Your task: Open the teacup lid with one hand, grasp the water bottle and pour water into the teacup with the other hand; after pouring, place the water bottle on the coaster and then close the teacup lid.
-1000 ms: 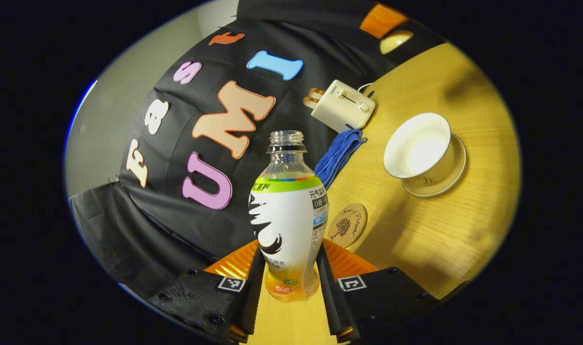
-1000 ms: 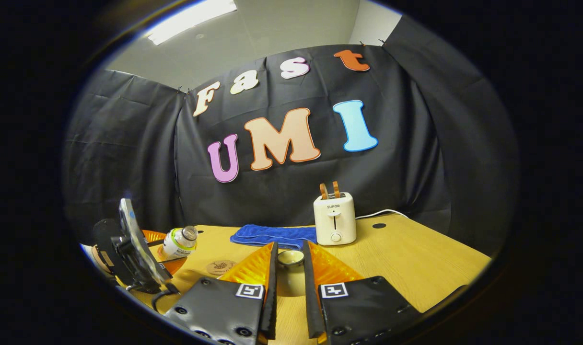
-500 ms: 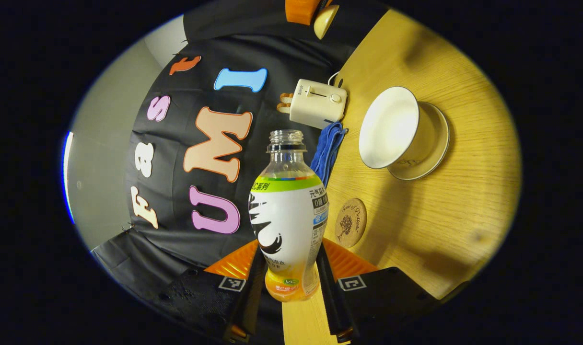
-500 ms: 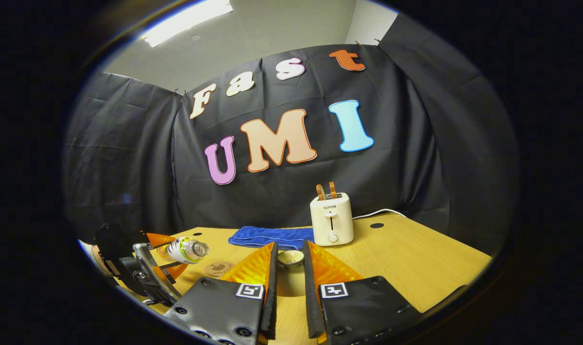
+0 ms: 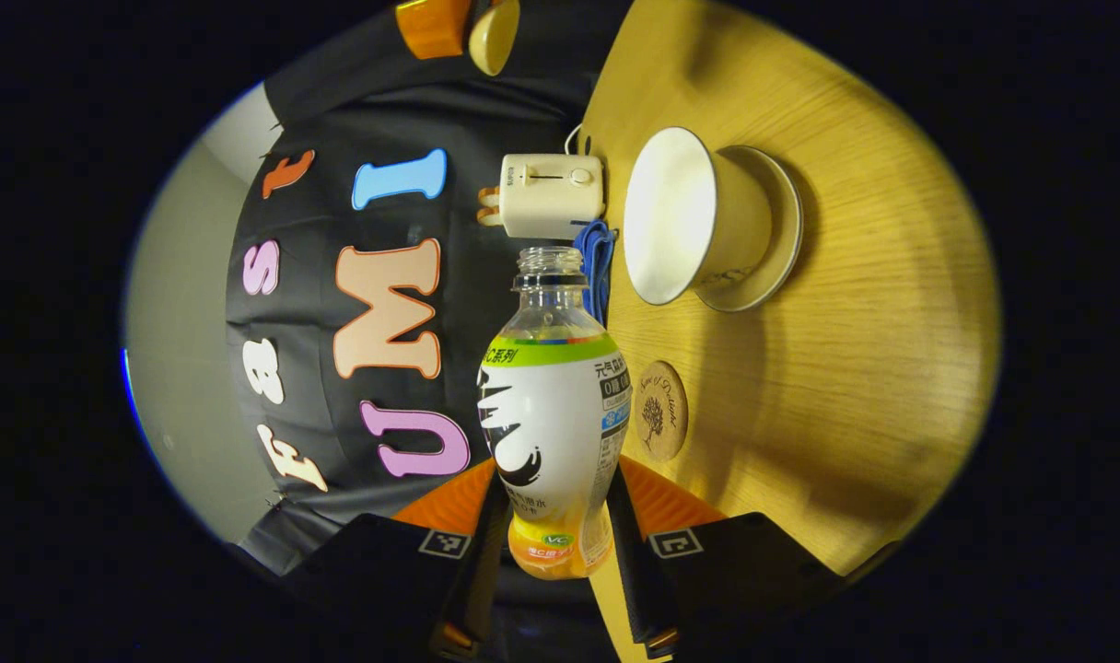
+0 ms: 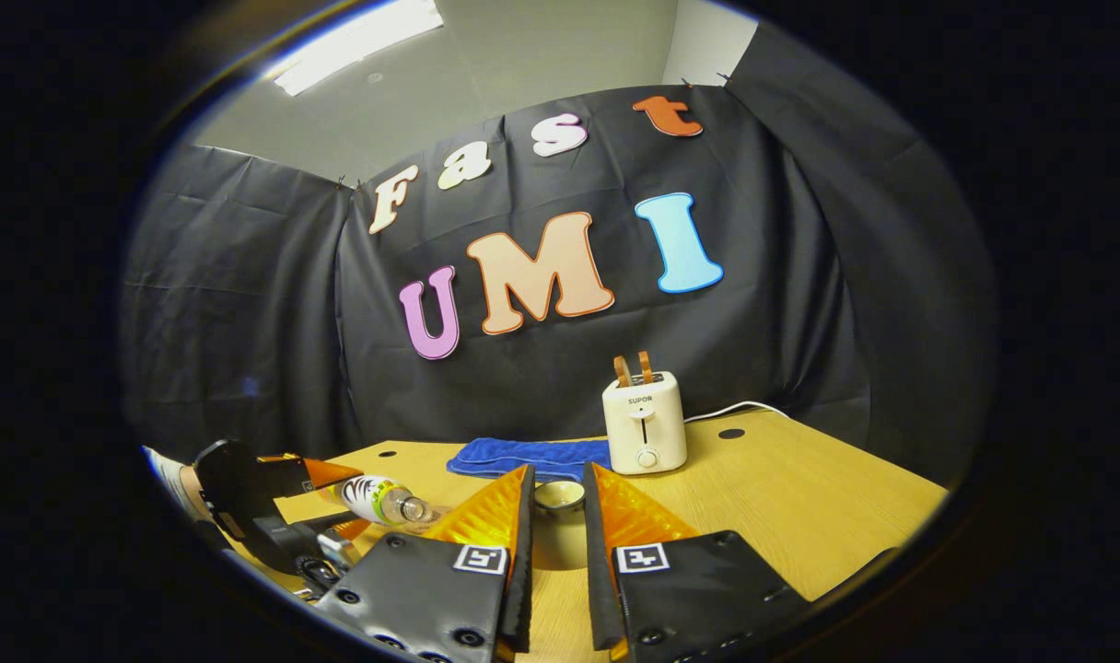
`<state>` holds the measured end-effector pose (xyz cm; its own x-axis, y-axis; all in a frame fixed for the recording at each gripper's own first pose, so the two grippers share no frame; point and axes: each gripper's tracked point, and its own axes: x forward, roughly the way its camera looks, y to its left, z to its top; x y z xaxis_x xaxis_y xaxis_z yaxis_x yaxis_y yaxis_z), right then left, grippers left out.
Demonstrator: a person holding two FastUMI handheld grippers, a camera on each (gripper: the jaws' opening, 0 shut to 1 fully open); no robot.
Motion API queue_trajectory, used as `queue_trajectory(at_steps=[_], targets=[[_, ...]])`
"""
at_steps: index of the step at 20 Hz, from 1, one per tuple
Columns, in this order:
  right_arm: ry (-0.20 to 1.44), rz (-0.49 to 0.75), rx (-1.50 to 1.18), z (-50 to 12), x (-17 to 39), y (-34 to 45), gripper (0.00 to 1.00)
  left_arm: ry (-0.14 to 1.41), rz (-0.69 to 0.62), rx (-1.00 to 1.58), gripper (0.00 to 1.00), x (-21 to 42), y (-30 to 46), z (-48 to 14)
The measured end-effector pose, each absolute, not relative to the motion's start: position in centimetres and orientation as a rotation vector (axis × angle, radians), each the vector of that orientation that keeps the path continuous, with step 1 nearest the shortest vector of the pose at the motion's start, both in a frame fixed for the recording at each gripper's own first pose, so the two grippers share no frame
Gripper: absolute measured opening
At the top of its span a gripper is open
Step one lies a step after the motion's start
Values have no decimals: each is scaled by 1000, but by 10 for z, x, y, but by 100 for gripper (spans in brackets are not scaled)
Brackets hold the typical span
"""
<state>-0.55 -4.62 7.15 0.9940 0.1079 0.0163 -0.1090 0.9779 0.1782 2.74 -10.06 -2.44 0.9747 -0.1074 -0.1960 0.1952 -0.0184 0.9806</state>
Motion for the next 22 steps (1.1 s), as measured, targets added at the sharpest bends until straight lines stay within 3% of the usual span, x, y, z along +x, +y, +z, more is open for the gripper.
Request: queue_trajectory(at_steps=[22], targets=[[11,114,205,66,-3,-49,29,52,-274,1908,55,28,-101,-13]])
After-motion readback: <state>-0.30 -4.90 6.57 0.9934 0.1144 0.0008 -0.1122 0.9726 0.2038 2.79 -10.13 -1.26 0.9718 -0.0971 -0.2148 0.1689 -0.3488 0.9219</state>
